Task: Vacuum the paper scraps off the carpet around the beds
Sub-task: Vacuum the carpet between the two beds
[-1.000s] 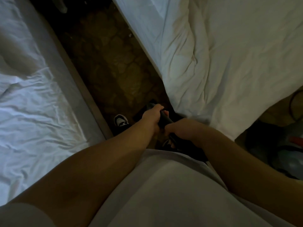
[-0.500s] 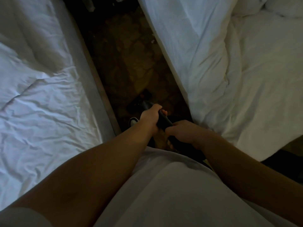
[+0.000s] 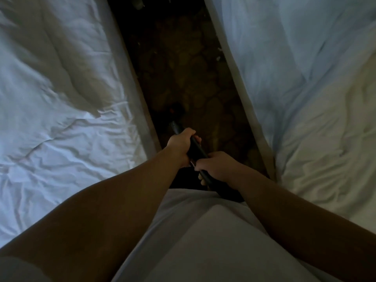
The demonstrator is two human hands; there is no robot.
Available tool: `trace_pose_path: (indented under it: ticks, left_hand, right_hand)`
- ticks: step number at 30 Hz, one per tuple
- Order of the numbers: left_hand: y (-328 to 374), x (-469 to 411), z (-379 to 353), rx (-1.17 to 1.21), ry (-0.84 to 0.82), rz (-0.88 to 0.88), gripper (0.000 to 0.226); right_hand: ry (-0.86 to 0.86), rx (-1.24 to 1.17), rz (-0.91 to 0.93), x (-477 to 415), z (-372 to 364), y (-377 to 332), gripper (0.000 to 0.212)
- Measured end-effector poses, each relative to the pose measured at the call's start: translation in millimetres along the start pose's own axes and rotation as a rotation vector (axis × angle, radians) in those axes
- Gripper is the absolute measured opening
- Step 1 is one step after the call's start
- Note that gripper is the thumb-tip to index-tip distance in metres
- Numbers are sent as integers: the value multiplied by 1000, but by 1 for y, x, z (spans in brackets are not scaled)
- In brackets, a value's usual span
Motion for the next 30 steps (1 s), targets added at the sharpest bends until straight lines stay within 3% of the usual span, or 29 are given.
trace_pose_path:
  ticks: [17,30]
  left_hand:
    - [138,5,24,135,-35,-64,15]
    - [295,-45,-10,142,15,-111,9]
  right_hand:
    - [-46,75,74,-9,-20,-148,23]
    - [-31,62,121,-87,17,-290,17]
Point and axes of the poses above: each hand's wrist, its own x-axis away from the middle knuckle, its own z-axis out of the back of the hand, y = z × x, the point moved 7 cm from there along -x, towards the middle knuckle, and after that the axes turned 6 degrees about -x, right-handed, at the moved point
